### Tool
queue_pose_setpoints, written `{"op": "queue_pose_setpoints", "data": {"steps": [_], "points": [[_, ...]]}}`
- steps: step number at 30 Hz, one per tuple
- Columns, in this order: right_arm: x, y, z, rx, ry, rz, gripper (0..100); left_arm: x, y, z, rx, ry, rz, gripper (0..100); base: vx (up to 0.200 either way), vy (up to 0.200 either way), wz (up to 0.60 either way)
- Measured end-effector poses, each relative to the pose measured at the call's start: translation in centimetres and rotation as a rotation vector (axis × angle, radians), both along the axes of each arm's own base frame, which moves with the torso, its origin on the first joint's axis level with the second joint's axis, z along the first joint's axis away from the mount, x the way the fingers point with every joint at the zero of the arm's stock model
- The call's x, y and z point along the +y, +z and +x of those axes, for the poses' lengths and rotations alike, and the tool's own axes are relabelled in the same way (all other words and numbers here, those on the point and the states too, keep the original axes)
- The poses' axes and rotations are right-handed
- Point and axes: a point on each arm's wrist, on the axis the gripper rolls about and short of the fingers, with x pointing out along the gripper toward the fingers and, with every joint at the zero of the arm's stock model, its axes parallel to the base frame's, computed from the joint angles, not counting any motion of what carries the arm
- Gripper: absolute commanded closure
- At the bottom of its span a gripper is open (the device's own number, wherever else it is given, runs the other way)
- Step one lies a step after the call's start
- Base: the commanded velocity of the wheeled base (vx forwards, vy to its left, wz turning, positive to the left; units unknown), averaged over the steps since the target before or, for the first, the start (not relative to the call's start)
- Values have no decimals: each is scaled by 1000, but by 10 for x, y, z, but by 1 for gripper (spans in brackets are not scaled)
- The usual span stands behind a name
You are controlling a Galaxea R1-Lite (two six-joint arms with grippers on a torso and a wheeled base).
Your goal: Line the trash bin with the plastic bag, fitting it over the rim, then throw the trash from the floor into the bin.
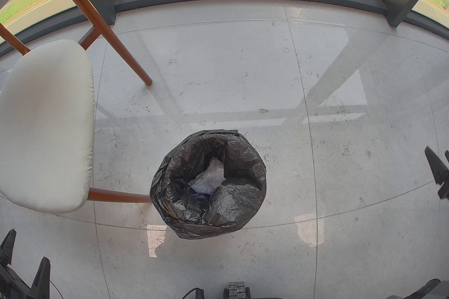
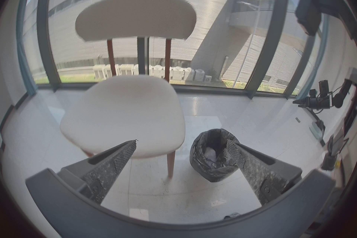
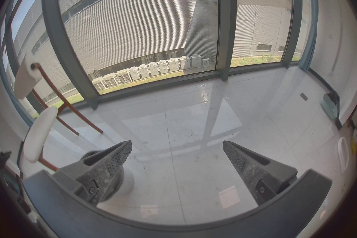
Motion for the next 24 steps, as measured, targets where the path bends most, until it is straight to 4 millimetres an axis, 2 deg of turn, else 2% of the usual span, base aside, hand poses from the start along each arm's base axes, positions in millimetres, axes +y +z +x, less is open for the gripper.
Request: {"op": "queue_pose_setpoints", "data": {"steps": [6, 15, 18, 24], "points": [[0, -37, -45, 51, -14, -78, 0, 0, -8, 3, -11, -6, 65, 0, 0, 0, 0], [3, -81, -95, 158, 34, -165, 0, 0, -14, 5, 22, -11, 89, 0, 0, 0, 0], [3, -89, -106, 118, 46, -187, 0, -1, -17, 5, 41, -14, 91, 0, 0, 0, 0], [3, -91, -113, 34, 43, -191, 0, 0, -19, 5, 68, -13, 77, 0, 0, 0, 0]]}}
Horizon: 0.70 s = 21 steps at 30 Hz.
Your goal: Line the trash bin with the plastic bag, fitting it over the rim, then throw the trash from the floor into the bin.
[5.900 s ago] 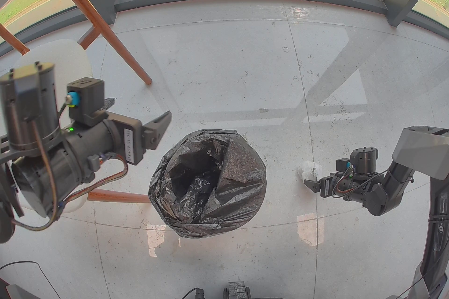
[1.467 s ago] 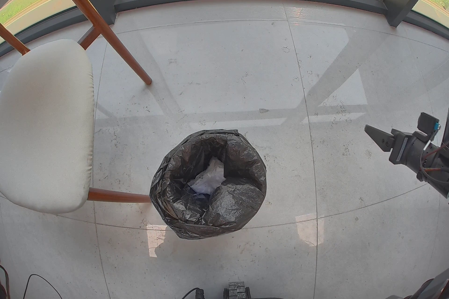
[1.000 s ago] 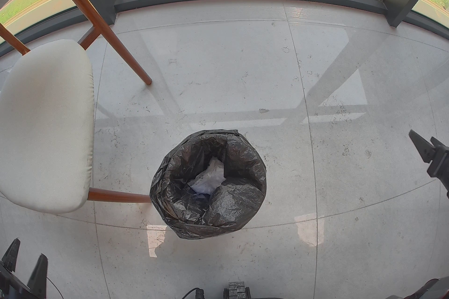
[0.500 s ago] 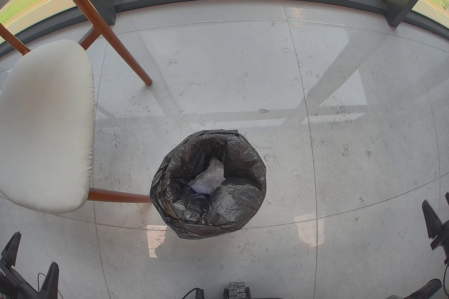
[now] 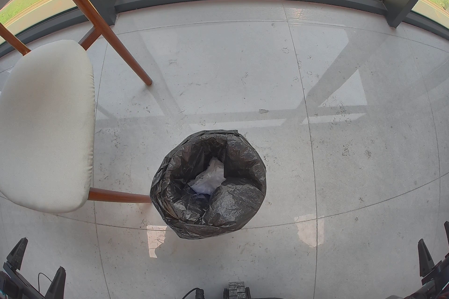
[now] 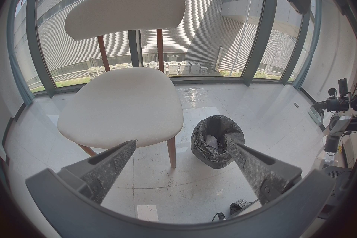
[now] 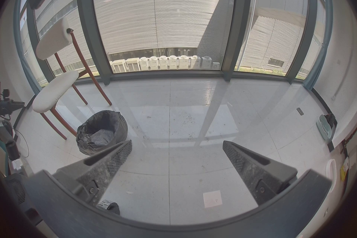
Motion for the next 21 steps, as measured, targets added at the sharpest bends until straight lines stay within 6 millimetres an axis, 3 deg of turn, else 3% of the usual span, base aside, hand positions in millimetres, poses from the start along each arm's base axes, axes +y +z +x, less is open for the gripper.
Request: {"op": "queue_pose_setpoints", "data": {"steps": [15, 21], "points": [[0, -1, -3, -40, 4, -2, 0, 0, 3, 0, -28, 6, 5, 0, 0, 0, 0], [0, -1, -3, -41, 4, -2, 0, 1, -3, 0, 37, 21, -34, 0, 0, 0, 0]]}}
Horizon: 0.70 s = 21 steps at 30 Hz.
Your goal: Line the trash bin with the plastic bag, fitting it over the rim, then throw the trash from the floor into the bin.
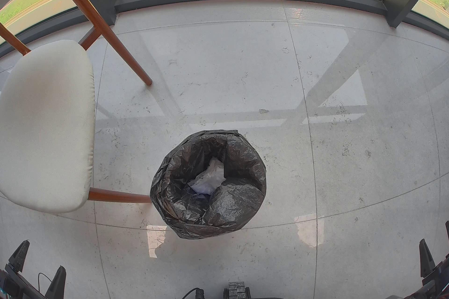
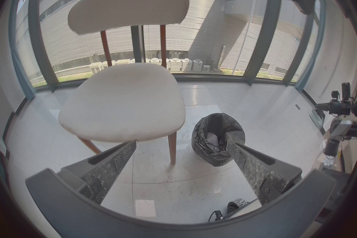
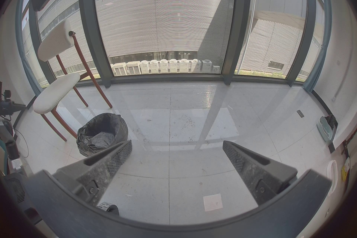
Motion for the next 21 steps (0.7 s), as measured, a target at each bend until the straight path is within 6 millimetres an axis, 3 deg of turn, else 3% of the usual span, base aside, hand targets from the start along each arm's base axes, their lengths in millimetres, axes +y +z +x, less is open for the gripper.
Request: {"op": "queue_pose_setpoints", "data": {"steps": [21], "points": [[0, 0, 0, 0, 0, 0, 0, 1, 0, 0, 9, 59, -61, 0, 0, 0, 0]]}}
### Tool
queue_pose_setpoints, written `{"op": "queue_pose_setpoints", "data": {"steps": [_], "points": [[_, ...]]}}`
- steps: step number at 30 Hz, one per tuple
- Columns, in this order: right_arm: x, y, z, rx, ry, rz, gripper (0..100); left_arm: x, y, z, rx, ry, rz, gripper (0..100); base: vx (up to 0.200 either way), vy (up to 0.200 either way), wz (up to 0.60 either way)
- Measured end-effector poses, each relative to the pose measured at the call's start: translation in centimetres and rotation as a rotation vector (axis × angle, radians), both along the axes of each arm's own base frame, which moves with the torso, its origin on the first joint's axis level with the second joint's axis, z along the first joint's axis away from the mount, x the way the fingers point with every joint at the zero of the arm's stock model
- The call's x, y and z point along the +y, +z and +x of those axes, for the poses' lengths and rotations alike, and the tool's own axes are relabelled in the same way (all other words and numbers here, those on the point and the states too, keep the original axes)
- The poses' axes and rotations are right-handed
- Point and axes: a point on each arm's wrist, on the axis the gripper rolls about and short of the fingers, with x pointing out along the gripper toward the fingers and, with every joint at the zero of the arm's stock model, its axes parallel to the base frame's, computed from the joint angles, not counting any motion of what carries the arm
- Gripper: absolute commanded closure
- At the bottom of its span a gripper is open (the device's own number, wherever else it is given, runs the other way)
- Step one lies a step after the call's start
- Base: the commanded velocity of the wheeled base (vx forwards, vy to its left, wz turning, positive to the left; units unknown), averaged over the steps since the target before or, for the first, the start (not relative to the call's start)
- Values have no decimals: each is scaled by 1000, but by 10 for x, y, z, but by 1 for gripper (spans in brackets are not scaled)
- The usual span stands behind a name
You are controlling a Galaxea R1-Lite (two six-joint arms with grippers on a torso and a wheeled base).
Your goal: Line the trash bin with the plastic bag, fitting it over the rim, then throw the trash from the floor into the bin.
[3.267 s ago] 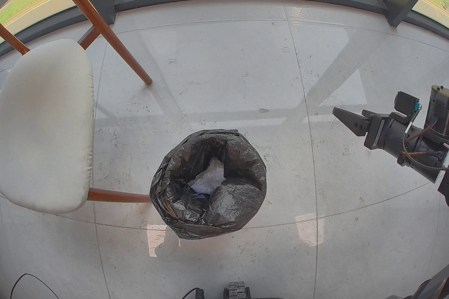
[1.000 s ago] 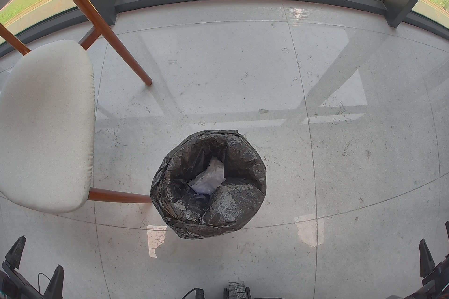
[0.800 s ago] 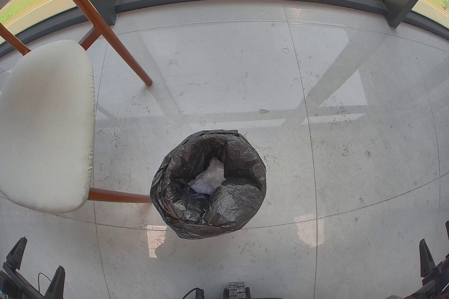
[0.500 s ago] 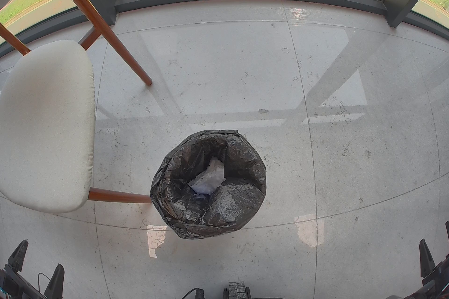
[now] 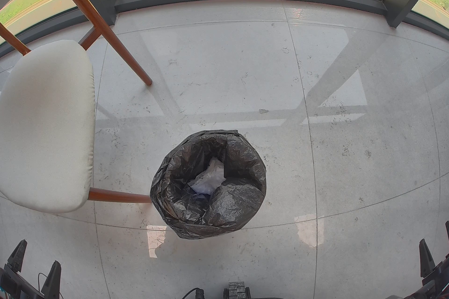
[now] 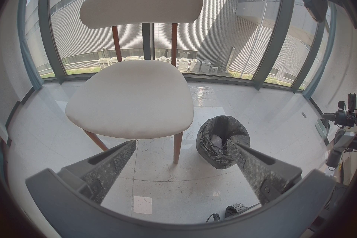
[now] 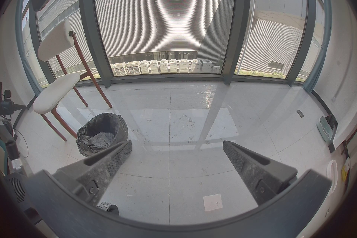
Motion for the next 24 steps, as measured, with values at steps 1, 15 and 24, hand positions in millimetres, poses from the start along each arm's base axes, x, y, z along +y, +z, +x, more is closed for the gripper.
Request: {"op": "queue_pose_setpoints", "data": {"steps": [1, 15, 24], "points": [[0, 0, 0, 0, 0, 0, 0, 0, 0, 0, 0, 6, -2, 0, 0, 0, 0], [0, 0, 0, -1, -2, -4, 0, 1, -2, 0, 11, 30, 138, 0, 0, 0, 0], [0, 0, 0, 0, 0, -2, 0, 1, -4, 0, 38, 58, 80, 0, 0, 0, 0]]}}
